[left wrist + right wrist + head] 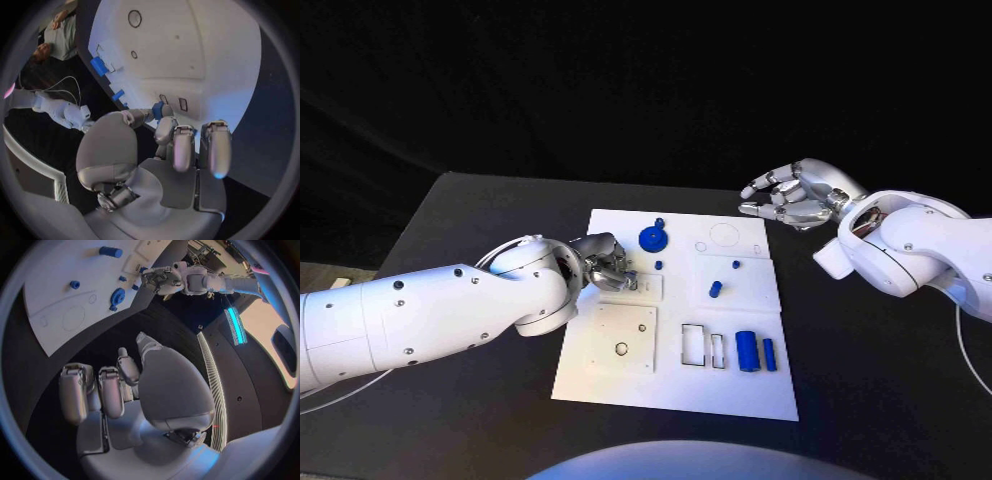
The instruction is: Assemble the parts on the task board
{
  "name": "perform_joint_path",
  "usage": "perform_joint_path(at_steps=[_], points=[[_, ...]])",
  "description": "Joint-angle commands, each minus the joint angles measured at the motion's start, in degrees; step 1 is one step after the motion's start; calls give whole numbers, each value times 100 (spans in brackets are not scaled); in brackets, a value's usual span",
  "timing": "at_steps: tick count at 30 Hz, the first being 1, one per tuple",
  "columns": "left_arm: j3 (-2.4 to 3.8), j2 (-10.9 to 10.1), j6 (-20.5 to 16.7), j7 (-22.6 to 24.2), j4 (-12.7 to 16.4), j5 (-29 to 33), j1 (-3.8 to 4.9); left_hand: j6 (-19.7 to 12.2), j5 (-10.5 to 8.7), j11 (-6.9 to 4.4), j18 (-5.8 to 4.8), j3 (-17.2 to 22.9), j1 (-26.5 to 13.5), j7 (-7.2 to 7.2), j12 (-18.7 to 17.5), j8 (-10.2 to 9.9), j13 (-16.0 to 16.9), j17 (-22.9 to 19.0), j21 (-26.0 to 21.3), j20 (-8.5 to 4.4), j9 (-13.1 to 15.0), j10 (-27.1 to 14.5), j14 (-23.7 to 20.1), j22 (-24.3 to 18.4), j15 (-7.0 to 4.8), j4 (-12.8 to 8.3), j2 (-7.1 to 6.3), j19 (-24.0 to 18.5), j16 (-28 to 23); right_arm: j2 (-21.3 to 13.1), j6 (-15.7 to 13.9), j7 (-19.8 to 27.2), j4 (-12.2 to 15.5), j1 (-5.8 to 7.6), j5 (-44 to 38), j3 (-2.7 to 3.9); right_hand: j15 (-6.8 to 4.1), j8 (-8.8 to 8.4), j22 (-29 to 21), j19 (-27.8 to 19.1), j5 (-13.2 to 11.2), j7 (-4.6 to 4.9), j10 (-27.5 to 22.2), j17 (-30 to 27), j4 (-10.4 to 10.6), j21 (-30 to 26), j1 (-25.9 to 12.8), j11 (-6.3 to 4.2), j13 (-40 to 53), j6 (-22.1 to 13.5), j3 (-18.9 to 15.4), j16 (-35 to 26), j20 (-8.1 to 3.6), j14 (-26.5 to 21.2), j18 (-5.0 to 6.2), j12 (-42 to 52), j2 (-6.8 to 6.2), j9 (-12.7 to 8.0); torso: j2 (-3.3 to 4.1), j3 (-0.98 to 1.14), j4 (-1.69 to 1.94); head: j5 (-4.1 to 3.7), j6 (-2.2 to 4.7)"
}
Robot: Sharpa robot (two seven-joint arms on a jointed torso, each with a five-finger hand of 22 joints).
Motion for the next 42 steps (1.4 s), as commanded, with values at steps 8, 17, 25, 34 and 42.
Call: perform_joint_path(at_steps=[8, 17, 25, 34, 42], points=[[16, 58, 149, 49, -11, -318, -20, 197, -19, 8, -59, 1092, -33, -200, 15, 27, -25, 1283, 19, -11, 13, 30, 549, 628, -47, -1042, -17, 49, 25, -13, 86, 4, 6, -13, -60, -2, -39, 29, 1020, 133, 29, -1, -24, 795, 24, -21, -31, 6, 4, 39, -13, -32, -8, 416, 69, -21, 24, 9, 9, 1, 0, -21, -1], [27, 103, 657, 20, -78, -364, -17, 188, -36, 7, -50, 1100, -29, -200, -13, 20, -69, 1269, 3, -15, 7, 9, 545, 590, -49, -1044, -30, 24, 17, -18, 87, -1, 4, -20, -60, -3, -39, 29, 1020, 133, 29, -1, -24, 795, 24, -21, -31, 6, 4, 39, -13, -32, -8, 416, 69, -21, 24, 9, 6, -2, 2, -34, -21], [34, 177, 820, 7, -170, -413, -11, 184, -44, 6, -49, 1103, -22, -200, -12, 17, -66, 1266, 1, -16, 5, 8, 545, 585, -49, -1047, -35, 20, 16, -14, 87, 0, 4, -24, -60, -4, -41, 33, 1019, 133, 30, -2, -23, 796, 26, -23, -41, 4, 2, 42, -17, -33, -10, 417, 69, -22, 35, 8, 5, -2, 2, -34, -39], [37, 214, 845, 3, -215, -437, -7, 182, -51, 6, -51, 1106, -15, -200, -19, 15, -77, 1267, 4, -18, 2, 3, 545, 593, -50, -1047, -35, 25, 17, -14, 85, 1, 5, -27, -60, -4, -41, 33, 1019, 133, 30, -2, -23, 796, 26, -23, -41, 4, 2, 42, -17, -33, -10, 417, 69, -22, 35, 8, 5, -2, 2, -37, -48], [38, 213, 961, -2, -218, -453, -5, 181, -55, 6, -51, 1107, -11, -199, -18, 14, -77, 1269, 4, -19, 0, 3, 545, 592, -50, -1047, -35, 25, 18, -15, 87, 2, 2, -30, -60, -4, -42, 35, 1018, 132, 30, -3, -23, 792, 26, -26, -46, 4, 2, 43, -19, -35, -10, 416, 70, -22, 40, 8, 5, -4, 1, -34, -57]])
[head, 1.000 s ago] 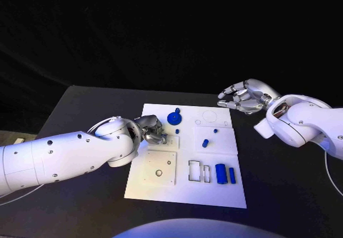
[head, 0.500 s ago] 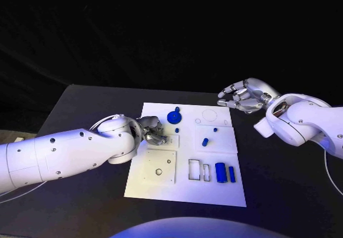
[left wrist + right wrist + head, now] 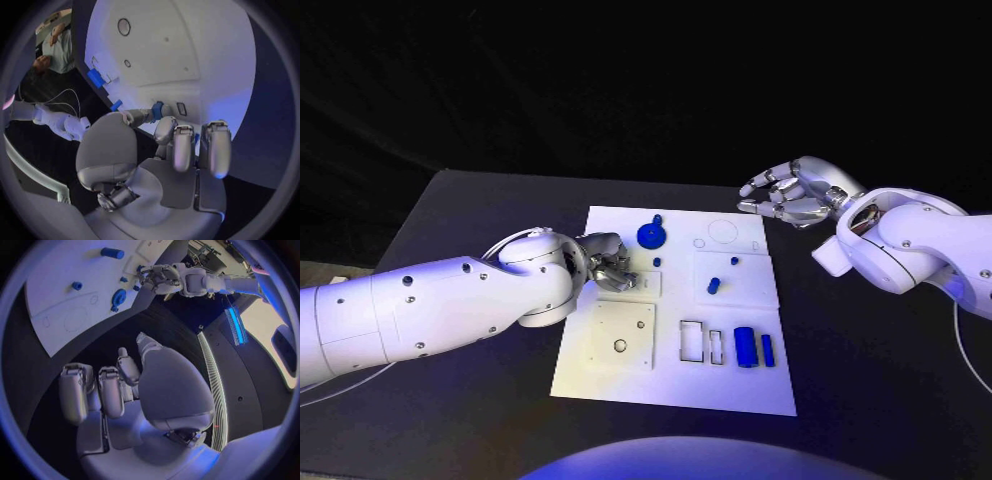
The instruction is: Assemble the parts on the task board
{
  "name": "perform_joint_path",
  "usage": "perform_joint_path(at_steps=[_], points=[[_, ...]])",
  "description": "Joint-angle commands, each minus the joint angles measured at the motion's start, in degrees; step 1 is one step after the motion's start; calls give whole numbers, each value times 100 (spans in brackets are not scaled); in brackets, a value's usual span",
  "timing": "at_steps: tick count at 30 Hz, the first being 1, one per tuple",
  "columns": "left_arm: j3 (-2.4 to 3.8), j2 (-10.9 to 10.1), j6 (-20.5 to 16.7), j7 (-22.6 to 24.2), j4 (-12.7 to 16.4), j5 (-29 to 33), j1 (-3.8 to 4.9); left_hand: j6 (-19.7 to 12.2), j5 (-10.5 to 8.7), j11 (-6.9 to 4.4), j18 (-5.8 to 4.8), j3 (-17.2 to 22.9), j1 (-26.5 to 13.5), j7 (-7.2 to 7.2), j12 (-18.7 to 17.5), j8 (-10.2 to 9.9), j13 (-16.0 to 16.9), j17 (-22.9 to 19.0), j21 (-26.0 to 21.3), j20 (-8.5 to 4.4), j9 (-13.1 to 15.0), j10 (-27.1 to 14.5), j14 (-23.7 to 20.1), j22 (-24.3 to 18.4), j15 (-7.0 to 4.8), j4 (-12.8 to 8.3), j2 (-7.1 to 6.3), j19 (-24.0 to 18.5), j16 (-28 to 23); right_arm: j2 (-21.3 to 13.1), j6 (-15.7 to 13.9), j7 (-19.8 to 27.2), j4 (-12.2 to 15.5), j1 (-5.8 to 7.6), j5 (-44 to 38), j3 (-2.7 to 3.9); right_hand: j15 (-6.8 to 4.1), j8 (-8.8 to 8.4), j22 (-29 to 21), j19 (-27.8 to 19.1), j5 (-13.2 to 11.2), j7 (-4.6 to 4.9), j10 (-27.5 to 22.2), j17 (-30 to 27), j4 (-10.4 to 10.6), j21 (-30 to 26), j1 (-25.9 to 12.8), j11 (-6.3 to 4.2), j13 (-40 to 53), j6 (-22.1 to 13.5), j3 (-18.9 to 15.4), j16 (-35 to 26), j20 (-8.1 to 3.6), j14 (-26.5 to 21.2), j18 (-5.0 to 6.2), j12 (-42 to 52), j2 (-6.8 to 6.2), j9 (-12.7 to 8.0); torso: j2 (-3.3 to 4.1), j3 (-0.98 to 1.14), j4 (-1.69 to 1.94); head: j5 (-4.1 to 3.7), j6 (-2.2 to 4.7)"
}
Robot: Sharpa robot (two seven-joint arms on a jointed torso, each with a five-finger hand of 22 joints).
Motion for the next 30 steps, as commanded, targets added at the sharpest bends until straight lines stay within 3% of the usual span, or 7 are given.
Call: perform_joint_path(at_steps=[1, 9, 30], points=[[-14, 14, 298, 6, 4, -32, -16, 149, -39, 3, -51, 1091, 33, -189, -18, 19, -7, 1269, 6, -19, -6, 6, 545, 587, -52, -1063, 7, 24, 18, 0, 84, 8, 3, -7, -58, -1, -41, 35, 1021, 132, 30, -3, -23, 794, 26, -26, -23, 4, 2, 42, -20, -35, -10, 416, 70, -22, 16, 8, 2, -2, -1, 3, -3], [6, 2, 496, -5, 6, 85, -16, 146, -45, 4, -42, 1090, 37, -188, -40, 16, -42, 1258, -11, -20, -9, -11, 542, 547, -52, -1062, 3, -2, 11, -2, 85, 4, 1, -9, -58, -1, -41, 35, 1021, 132, 30, -3, -23, 794, 26, -26, -23, 4, 2, 42, -20, -35, -10, 416, 70, -22, 16, 8, 4, -2, -2, -3, -18], [27, 37, 585, -20, -61, 157, -7, 137, -68, 10, -42, 1091, 49, -181, -56, 7, -65, 1254, -13, -23, -20, -24, 541, 546, -50, -1039, 26, -3, 9, -13, 78, -2, 6, -11, -60, -1, -43, 39, 1012, 124, 36, -4, -26, 784, 27, -40, -35, 2, -5, 42, -24, -40, -12, 413, 73, -27, 31, 6, -1, 4, -2, -6, -31]])
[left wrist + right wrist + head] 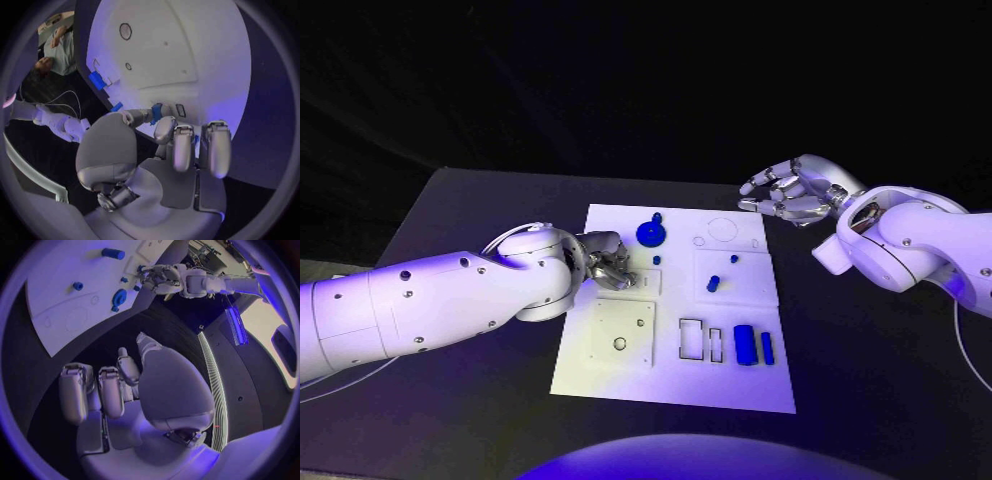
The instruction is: Assemble the parts on the task board
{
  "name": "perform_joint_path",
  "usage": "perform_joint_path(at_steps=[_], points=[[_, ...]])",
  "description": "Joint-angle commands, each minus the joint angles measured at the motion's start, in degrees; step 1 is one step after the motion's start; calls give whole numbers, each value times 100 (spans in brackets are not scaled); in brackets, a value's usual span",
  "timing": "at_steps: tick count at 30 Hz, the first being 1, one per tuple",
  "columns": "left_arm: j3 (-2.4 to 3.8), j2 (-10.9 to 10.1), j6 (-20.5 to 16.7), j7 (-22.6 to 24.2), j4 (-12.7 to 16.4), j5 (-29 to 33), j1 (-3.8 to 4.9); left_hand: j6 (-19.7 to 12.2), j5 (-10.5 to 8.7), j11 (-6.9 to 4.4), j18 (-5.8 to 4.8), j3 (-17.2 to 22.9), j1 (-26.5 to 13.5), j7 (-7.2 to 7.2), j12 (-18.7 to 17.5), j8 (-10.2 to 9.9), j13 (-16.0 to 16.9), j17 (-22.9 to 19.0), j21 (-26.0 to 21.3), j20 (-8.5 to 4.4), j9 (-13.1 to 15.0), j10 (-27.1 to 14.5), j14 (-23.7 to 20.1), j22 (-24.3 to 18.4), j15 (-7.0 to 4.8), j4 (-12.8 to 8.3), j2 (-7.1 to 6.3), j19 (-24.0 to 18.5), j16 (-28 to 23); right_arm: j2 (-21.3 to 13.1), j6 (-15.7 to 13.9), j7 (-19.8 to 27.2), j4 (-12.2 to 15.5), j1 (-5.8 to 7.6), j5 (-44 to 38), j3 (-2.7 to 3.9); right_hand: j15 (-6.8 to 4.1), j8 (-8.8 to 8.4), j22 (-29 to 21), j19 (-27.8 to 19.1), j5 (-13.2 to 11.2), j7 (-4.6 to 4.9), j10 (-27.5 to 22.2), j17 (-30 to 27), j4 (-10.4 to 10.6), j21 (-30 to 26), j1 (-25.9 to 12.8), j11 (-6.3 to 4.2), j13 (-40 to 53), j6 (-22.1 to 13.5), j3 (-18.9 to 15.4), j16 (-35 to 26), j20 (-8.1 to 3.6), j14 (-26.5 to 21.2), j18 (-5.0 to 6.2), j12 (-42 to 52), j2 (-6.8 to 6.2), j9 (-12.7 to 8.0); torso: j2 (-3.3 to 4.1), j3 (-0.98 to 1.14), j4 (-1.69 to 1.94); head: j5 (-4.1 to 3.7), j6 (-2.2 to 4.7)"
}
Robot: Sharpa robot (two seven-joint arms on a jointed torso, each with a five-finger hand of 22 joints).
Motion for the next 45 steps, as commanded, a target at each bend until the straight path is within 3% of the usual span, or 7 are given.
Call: perform_joint_path(at_steps=[1, 9, 22, 45], points=[[-27, 38, 294, -23, -31, 116, -24, 106, -53, 16, -41, 1058, 34, -139, -38, 14, -17, 1251, -17, -23, -12, -28, 540, 540, -45, -1014, 42, -9, 8, -3, 76, 3, 7, -5, -58, 0, -43, 39, 1009, 124, 36, -4, -26, 785, 15, -18, -35, 2, -5, 43, -13, -18, -12, 414, 73, -27, 31, 6, -1, 2, -1, -1, 2], [-26, 106, 476, -47, -153, 275, 0, 101, -77, 21, -34, 786, -122, -147, -51, -3, -69, 1216, -44, -10, -56, -49, 530, 504, -35, -765, 92, -36, -10, -6, 71, 0, 8, -5, -58, 0, -44, 39, 1008, 124, 37, -4, -25, 784, 15, -20, -39, 2, -3, 42, -15, -19, -13, 413, 74, -25, 33, 6, -1, 4, -1, 4, 4], [-15, 179, 703, -69, -333, 654, 29, 126, -73, 9, -33, 604, -236, -168, -21, -13, -45, 1222, -53, -7, -90, -42, 532, 499, -42, -646, 44, -39, -4, -9, 70, 0, 4, -5, -58, -1, -44, 39, 1008, 124, 37, -4, -25, 784, 15, -20, -39, 2, -3, 42, -15, -19, -13, 413, 74, -25, 33, 6, 4, 1, -5, 2, -19], [-13, 185, 766, -71, -402, 697, 45, 174, -70, -10, -34, 370, -399, -195, 5, -26, -35, 1226, -59, -14, -139, -45, 533, 505, -58, -490, -57, -33, 1, -31, 49, -15, 22, -5, -93, -1, -47, 44, 1004, 120, 38, -8, -33, 765, -3, -29, -23, -2, -14, 41, -16, -29, -15, 409, 76, -35, 39, 3, 0, 1, 1, -22, -75]])
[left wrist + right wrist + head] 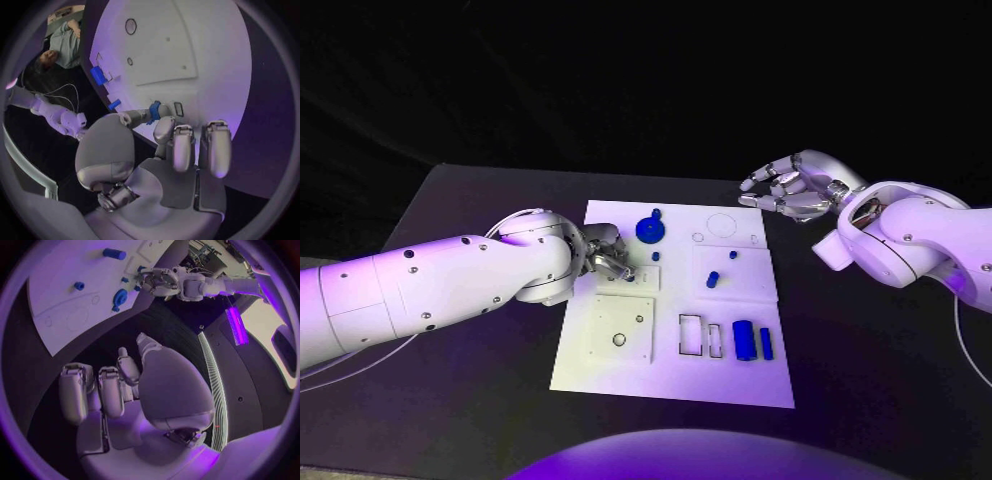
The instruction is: Assemble the parts on the task board
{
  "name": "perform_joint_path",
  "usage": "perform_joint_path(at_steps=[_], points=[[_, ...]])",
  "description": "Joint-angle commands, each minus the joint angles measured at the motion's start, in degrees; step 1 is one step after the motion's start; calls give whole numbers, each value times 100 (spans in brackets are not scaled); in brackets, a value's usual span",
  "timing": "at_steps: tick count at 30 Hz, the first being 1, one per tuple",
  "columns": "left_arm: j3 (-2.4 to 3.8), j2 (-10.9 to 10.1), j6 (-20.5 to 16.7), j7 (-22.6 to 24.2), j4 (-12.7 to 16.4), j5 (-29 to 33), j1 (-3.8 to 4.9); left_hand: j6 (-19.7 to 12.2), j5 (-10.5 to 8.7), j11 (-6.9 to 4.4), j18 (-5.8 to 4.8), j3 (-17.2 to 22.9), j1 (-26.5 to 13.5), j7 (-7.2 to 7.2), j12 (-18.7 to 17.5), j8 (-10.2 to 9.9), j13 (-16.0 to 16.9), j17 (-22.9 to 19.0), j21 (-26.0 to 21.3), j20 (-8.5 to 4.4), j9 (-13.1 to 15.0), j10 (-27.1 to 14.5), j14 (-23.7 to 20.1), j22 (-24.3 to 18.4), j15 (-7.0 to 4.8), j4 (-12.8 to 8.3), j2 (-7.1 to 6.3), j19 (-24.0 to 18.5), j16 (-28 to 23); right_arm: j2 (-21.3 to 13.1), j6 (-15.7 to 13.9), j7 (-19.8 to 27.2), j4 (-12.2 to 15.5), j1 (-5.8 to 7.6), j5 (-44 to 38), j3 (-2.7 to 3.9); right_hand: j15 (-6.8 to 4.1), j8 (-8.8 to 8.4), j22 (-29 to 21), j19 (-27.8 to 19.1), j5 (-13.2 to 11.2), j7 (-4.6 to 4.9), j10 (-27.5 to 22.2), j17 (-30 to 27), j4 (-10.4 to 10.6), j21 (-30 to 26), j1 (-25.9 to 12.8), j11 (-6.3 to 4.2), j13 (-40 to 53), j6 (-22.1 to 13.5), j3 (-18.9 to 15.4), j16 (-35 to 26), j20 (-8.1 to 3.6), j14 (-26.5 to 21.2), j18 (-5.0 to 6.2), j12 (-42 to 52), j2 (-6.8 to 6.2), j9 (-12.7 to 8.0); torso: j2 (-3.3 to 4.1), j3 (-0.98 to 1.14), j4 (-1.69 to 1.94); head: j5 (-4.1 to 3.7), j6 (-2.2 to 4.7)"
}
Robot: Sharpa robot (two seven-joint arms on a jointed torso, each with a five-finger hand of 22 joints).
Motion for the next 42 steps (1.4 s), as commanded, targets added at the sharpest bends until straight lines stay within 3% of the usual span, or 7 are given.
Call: perform_joint_path(at_steps=[1, 27, 42], points=[[-61, 13, 336, -92, -23, 79, -68, 29, -2, -31, -34, 348, -79, -15, 29, -27, 3, 1225, -37, -15, -11, -27, 512, 506, -39, -394, -21, -33, 1, -4, 52, -7, 12, -3, -74, 0, -47, 22, 1007, 120, 38, -8, -33, 766, -7, -29, 0, -2, -8, 41, -12, -29, -15, 409, 75, -34, 16, 3, 1, -1, 2, -7, -11], [-61, 11, 293, -88, -46, 76, -68, 147, 19, -41, -44, -428, -368, -28, 104, -37, 45, 1256, -32, -27, -120, -10, 521, 556, -48, 216, 21, 4, 26, 2, 82, 0, 0, -3, -74, 0, -48, 25, 980, 95, 32, -7, -46, 722, -1, -70, -14, -1, -23, 39, -30, -50, -17, 397, 86, -47, 1, 1, 1, -4, 4, -40, -13], [-61, 10, 303, -87, -56, 77, -68, 165, 23, -39, -48, -677, -395, -28, 121, -32, 53, 1259, -28, -27, -140, -5, 521, 575, -46, 388, 42, 17, 29, 8, 90, 3, -9, -3, -74, 0, -48, 26, 973, 88, 33, -7, -55, 714, 3, -82, -21, -2, -34, 39, -37, -54, -18, 395, 89, -57, -1, 1, -2, -4, 3, -24, -27]])
